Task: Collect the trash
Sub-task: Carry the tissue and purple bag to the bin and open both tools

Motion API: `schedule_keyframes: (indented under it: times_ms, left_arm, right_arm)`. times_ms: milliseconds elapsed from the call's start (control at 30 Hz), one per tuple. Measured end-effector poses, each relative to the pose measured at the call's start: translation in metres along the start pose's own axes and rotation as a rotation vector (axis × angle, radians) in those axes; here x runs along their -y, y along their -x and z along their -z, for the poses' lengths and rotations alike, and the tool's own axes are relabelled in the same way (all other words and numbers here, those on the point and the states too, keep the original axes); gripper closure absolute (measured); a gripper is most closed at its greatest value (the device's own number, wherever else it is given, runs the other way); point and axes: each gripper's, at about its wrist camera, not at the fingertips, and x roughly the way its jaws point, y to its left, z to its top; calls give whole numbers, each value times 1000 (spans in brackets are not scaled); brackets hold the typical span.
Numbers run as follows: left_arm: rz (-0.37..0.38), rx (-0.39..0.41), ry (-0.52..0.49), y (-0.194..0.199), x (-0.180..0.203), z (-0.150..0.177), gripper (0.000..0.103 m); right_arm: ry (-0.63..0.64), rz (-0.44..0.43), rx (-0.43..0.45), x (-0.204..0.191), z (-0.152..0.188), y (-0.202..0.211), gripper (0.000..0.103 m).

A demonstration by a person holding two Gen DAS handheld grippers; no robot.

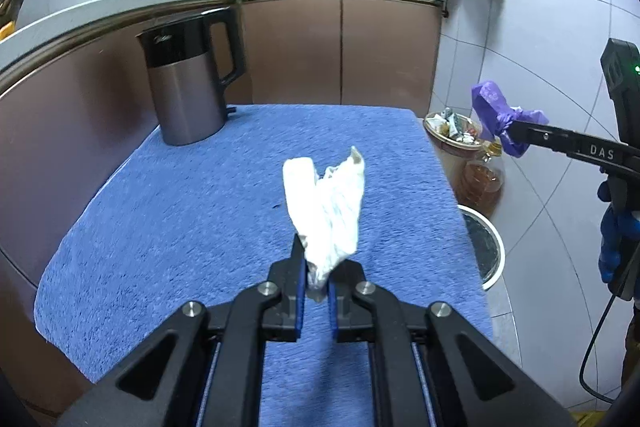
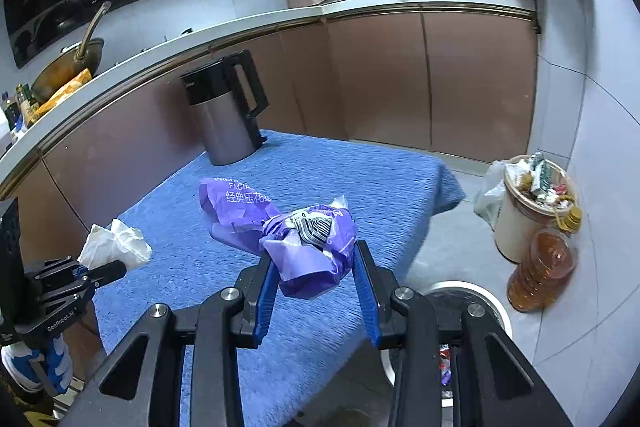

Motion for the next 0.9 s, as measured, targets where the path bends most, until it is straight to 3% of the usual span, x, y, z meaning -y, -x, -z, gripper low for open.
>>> schedule_keyframes:
  times_ms: [567,900]
  left_arm:
    - [50,-28,-119,-28,82,-29,95]
    - [130,-123,-179,-88,139,-51,92]
  right_arm:
    - [-100,100,35,70,30,36,69]
    - [-202,147,-26,129,62,11,69]
